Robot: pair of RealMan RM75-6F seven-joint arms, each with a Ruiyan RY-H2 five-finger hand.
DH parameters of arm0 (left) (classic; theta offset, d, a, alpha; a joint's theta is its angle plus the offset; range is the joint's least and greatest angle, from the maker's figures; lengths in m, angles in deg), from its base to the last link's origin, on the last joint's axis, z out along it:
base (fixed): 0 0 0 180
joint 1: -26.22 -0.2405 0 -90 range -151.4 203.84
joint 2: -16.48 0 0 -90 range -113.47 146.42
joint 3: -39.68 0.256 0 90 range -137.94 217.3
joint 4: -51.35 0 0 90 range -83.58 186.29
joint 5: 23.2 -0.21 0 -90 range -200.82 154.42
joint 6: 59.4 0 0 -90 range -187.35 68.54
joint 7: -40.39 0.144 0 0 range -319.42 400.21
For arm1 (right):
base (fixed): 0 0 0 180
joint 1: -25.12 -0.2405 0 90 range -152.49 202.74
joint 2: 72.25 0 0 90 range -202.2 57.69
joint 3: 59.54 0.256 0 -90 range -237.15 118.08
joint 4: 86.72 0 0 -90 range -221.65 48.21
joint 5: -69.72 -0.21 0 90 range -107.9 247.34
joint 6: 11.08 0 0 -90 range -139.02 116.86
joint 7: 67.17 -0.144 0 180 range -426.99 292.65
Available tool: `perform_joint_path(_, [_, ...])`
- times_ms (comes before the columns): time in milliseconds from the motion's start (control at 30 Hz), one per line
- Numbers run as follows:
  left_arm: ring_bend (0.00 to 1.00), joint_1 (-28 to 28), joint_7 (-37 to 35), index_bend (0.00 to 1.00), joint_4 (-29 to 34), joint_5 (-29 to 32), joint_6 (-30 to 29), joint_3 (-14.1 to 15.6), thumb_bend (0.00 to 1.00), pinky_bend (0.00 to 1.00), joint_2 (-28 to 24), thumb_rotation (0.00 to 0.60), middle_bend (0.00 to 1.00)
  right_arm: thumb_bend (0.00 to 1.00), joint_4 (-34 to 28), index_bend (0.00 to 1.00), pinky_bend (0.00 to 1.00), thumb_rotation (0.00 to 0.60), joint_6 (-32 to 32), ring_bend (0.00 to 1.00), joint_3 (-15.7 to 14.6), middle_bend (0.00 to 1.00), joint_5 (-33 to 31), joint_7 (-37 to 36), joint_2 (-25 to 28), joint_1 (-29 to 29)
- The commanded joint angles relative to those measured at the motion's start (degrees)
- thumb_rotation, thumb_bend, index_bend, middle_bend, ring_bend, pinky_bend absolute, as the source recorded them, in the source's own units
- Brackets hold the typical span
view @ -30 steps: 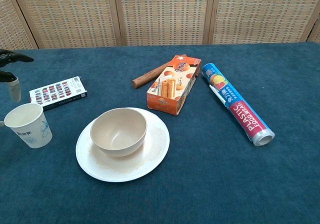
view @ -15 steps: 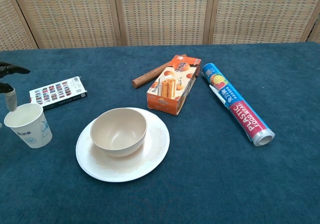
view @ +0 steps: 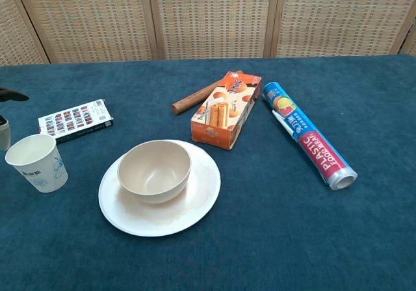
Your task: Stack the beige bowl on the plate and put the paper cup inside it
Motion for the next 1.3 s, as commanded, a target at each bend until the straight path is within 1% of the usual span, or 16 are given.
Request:
perform_joint_path(33, [0.0, 0.1, 0.0, 0.46, -0.9, 0.1, 0.6, -0.2, 0.31, 0.0, 0.7, 0.6, 0.05, 0.15, 0.0, 0.0, 0.0, 0.6, 0.0, 0.0, 0.0, 0.0, 0.0, 0.1, 0.0, 0.0])
perform_joint_path(433, [0.0, 1.6, 1.2, 0.47, -5.0, 1.3, 3.5, -2.1, 0.32, 0.0, 5.8, 0.6, 0.05, 0.15, 0.0, 0.0, 0.0, 0.6, -0.3, 0.0, -0.1, 0.0, 0.0, 0.2, -0.1, -0.1])
perform_joint_path(500, [0.0, 1.8, 1.7, 0.48, -5.4, 1.1, 3.6, -2.1, 0.32, 0.0, 6.4, 0.6, 0.06, 0.15, 0.0, 0.0, 0.0, 0.6, -0.2, 0.0, 0.0, 0.0, -0.1, 0.1, -0.1, -0.1])
perform_joint_path(633, [0.0, 1.8, 2.4, 0.55, -5.8, 0.9, 3.6, -2.1, 0.35, 0.0, 7.2, 0.6, 0.07, 0.15, 0.1, 0.0, 0.0, 0.6, -0.2, 0.0, 0.0, 0.0, -0.2, -0.2, 0.0, -0.1])
perform_joint_path(933, [0.0, 1.5, 2.6, 0.64, -6.1, 0.6, 2.5, -2.5, 0.37, 0.01, 7.4, 0.6, 0.1, 0.15, 0.1, 0.0, 0.0, 0.6, -0.2, 0.0, 0.0, 0.0, -0.1, -0.3, 0.0, -0.1])
perform_joint_path(1133, [0.0, 1.4, 2.2, 0.65, -5.4, 0.4, 1.9, -2.8, 0.37, 0.01, 6.7, 0.6, 0.1, 0.15, 0.1, 0.0, 0.0, 0.6, -0.1, 0.0, 0.0, 0.0, -0.1, -0.2, 0.1, 0.0])
perform_joint_path(1300, [0.0, 2.5, 2.3, 0.65, -2.9, 0.6, 2.4, -4.1, 0.37, 0.01, 5.5, 0.6, 0.1, 0.15, 0.1, 0.0, 0.0, 0.6, -0.4, 0.0, 0.0, 0.0, -0.4, -0.2, 0.0, -0.1])
